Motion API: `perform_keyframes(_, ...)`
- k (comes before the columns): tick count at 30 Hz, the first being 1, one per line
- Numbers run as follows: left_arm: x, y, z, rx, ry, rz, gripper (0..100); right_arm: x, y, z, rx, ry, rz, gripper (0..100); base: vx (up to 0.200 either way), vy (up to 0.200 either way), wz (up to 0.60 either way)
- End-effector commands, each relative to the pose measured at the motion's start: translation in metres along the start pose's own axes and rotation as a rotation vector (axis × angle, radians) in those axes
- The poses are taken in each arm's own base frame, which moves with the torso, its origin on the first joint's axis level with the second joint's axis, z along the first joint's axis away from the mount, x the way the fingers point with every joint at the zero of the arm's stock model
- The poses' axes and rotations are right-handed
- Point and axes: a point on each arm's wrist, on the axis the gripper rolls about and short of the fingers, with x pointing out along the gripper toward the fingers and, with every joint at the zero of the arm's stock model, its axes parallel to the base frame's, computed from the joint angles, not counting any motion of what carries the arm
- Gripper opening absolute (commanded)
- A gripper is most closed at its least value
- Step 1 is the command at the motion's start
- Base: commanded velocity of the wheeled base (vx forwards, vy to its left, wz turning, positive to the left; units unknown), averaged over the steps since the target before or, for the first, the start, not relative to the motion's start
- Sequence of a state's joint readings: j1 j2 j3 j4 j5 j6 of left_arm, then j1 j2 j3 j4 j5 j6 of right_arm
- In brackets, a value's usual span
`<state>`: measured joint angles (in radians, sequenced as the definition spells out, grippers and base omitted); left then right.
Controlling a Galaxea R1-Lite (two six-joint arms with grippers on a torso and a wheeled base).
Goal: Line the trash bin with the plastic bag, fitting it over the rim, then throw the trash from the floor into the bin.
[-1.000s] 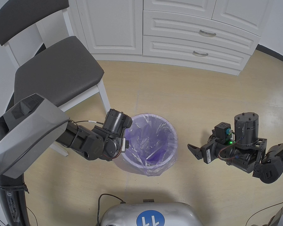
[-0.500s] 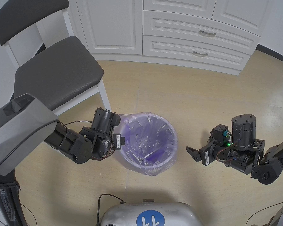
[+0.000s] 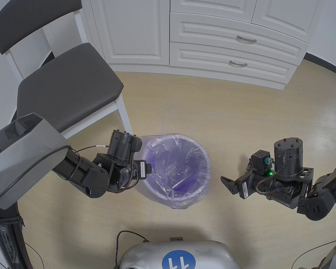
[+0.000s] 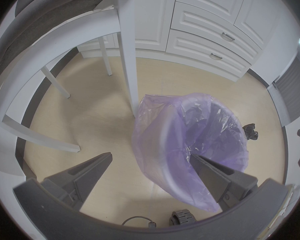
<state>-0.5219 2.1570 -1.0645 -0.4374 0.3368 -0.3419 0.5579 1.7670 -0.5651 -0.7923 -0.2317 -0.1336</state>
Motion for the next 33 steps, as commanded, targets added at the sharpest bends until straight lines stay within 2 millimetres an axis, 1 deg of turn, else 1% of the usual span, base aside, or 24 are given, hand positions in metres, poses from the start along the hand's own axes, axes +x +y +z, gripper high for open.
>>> perform_keyframes(1,0.005,-0.005,-0.006,0.010,0.007,-0.009,100,0.000,0.000,-0.001,0.000,0.001,0.001,100,0.000,0.000,0.00)
perform_keyframes(6,0.007,-0.011,-0.008,0.011,-0.017,-0.025,100,-0.001,0.000,0.000,0.001,-0.003,0.000,100,0.000,0.000,0.00)
perform_keyframes(9,0.005,0.000,-0.006,-0.003,-0.022,-0.005,100,-0.002,0.000,0.000,0.001,-0.003,0.000,100,0.000,0.000,0.00)
perform_keyframes(10,0.002,0.009,-0.002,-0.011,-0.026,0.011,100,-0.002,0.000,0.000,0.001,-0.005,0.000,100,0.000,0.000,0.00)
perform_keyframes(12,-0.001,0.019,0.002,-0.026,-0.031,0.026,100,-0.002,0.000,0.000,0.001,-0.005,0.000,100,0.000,0.000,0.00)
perform_keyframes(14,-0.001,0.020,0.003,-0.027,-0.031,0.028,100,-0.001,0.000,0.000,0.000,-0.002,0.000,100,0.000,0.000,0.00)
perform_keyframes(15,-0.002,0.029,0.002,-0.038,-0.019,0.038,100,0.000,0.000,-0.001,-0.001,0.003,0.001,100,0.000,0.000,0.00)
perform_keyframes(16,-0.002,0.031,0.000,-0.039,-0.009,0.033,100,0.001,0.001,-0.001,-0.001,0.004,0.001,100,0.000,0.000,0.00)
perform_keyframes(22,0.002,0.029,-0.006,-0.043,-0.015,-0.007,100,0.000,0.000,-0.002,-0.001,0.004,0.001,100,0.000,0.000,0.00)
perform_keyframes(27,0.007,0.026,-0.006,-0.047,-0.036,-0.018,100,0.000,0.000,-0.002,-0.001,0.004,0.001,100,0.000,0.000,0.00)
perform_keyframes(30,0.008,0.024,-0.002,-0.051,-0.050,-0.026,100,0.001,0.001,-0.002,-0.001,0.006,0.001,100,0.000,0.000,0.00)
perform_keyframes(33,0.012,0.023,-0.005,-0.046,-0.043,-0.026,100,0.002,0.001,-0.003,-0.002,0.010,0.002,100,0.000,0.000,0.00)
